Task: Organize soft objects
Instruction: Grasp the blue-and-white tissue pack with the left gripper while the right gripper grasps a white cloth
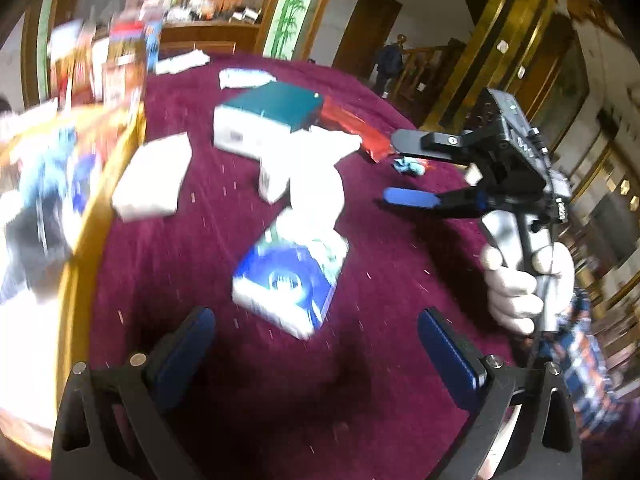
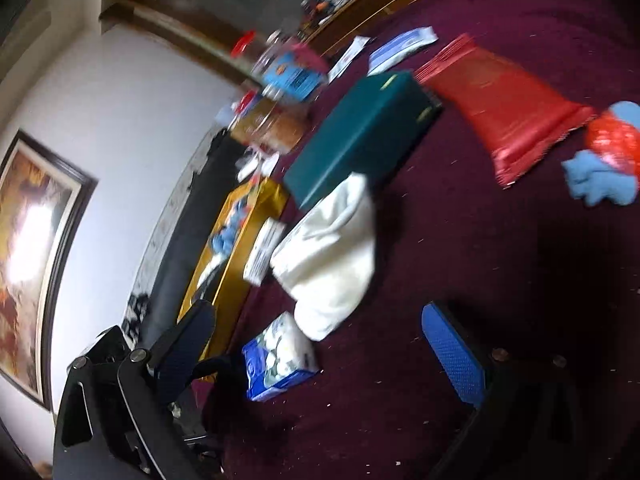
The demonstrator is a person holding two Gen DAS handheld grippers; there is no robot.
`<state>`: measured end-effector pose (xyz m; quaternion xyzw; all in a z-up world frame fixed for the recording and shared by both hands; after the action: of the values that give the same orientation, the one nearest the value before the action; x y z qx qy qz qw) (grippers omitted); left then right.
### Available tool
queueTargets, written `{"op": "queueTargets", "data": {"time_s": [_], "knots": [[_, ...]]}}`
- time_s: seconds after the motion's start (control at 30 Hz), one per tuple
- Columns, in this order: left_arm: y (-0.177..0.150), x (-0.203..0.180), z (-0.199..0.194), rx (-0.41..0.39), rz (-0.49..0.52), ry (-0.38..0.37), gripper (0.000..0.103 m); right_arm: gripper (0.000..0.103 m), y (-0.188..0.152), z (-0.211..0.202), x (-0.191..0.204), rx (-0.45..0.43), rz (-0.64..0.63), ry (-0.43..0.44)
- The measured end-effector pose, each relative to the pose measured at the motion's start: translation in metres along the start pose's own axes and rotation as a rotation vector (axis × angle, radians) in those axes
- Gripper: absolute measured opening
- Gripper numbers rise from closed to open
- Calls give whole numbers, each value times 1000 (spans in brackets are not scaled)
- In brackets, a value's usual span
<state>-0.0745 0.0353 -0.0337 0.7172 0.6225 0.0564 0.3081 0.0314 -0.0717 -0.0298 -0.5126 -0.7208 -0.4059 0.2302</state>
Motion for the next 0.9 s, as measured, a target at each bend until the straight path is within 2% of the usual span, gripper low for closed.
{"op": "queueTargets", "data": {"time_s": [0.1,0.23,0.27,0.3,0.37,0.43,0.57,0.7,0.8,0.9], "knots": [[16,0,10,-12,62,101,102,103,6,-10,-8,-38,12,-27],[38,-2,34,-34,225,283,101,103,8,-12,-20,-51,24,-89],[39,-3,43,-18,240,298,87,103,8,-13,-23,-52,25,-104],[40,-3,52,22,248,292,61,103,6,-12,-25,-54,26,-113],[38,-2,61,63,257,281,60,103,7,-13,-28,-56,29,-121],[38,-1,59,59,248,271,59,103,7,-13,-31,-58,34,-130],[34,4,46,45,185,198,59,103,6,-12,-32,-54,34,-151],[28,4,9,-11,127,117,59,103,4,-10,-29,-54,24,-177],[21,9,-24,-60,106,98,59,103,5,0,-14,-39,-5,-205],[14,26,-51,-95,71,98,59,103,4,18,3,3,-65,-278]]}}
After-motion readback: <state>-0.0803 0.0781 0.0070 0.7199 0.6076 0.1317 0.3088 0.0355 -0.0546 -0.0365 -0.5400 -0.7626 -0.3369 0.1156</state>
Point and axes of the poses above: each gripper's, at about its wrist camera, not at the fingertips, and z roughly the way its jaws point, x to its left, y to its top, the point moved 10 cm from there along z, roughly the way its jaws point, and after that the axes turned 8 degrees about x, right-handed, at the moved point
